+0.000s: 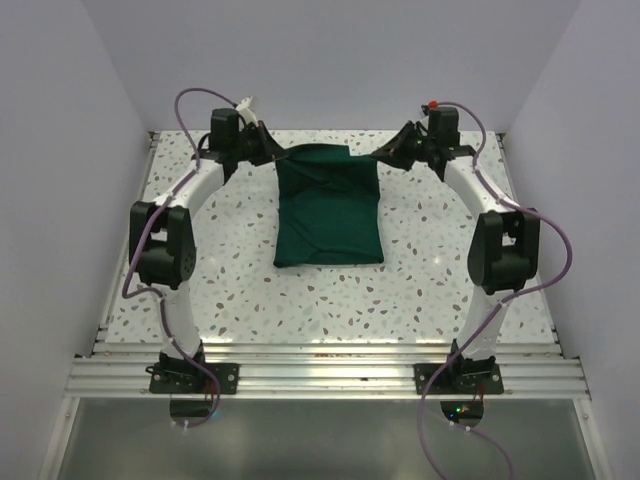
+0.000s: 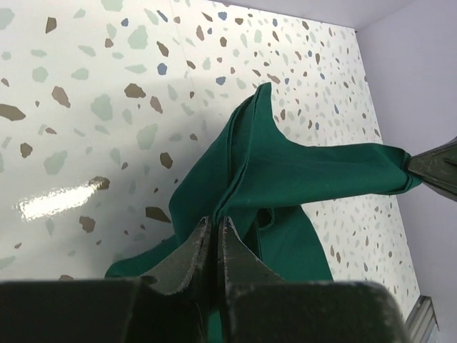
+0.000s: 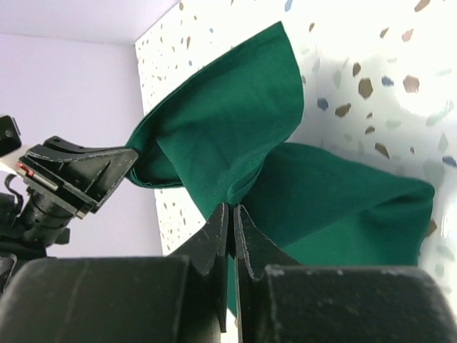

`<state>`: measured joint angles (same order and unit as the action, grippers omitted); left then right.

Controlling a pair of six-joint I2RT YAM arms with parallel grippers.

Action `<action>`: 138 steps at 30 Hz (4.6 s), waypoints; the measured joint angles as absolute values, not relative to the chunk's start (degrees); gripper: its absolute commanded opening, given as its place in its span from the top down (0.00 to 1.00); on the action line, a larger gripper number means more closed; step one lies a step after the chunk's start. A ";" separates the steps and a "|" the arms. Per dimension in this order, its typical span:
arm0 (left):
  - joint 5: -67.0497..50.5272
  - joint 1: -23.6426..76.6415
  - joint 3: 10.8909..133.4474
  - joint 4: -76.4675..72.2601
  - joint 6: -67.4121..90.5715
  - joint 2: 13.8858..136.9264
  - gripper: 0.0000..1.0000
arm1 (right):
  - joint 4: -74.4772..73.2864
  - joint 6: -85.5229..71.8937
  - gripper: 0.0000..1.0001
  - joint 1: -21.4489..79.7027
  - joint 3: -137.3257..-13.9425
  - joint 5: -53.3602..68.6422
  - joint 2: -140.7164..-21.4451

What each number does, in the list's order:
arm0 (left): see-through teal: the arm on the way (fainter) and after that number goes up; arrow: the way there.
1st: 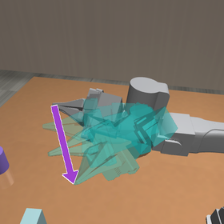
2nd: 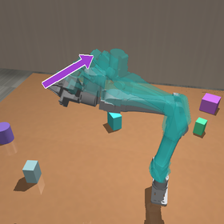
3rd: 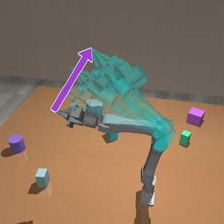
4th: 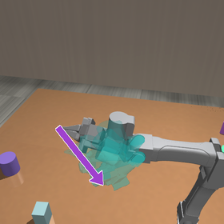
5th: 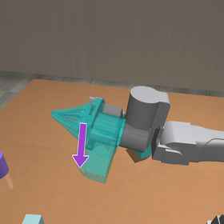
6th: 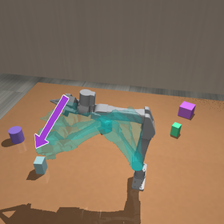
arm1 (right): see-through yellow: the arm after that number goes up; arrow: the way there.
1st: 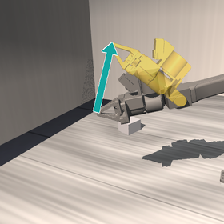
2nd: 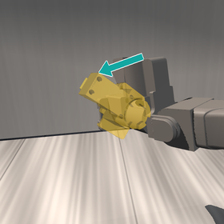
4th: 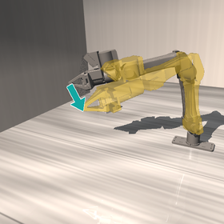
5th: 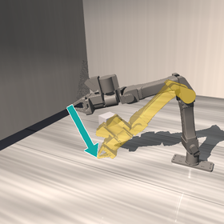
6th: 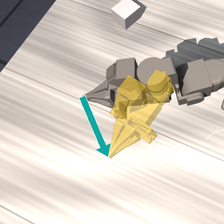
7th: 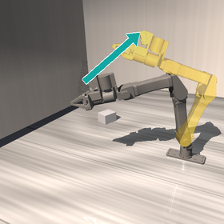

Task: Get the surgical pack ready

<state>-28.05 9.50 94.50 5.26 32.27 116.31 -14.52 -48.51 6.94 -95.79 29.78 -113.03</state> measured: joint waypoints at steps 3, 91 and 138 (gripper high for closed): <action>-28.64 9.50 91.96 5.69 31.73 113.93 1.00 | -15.03 -48.10 1.00 7.14 -92.49 29.80 -110.39; -42.46 13.13 64.93 18.20 17.80 103.94 0.64 | -26.92 -21.02 1.00 16.43 -106.19 47.66 -130.69; -38.20 12.53 59.90 20.47 27.29 80.82 0.54 | -31.38 -25.23 0.61 29.63 -62.50 36.42 -81.65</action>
<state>-38.20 12.53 59.90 20.47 27.29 80.82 -31.38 -25.23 29.63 -62.50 36.42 -81.65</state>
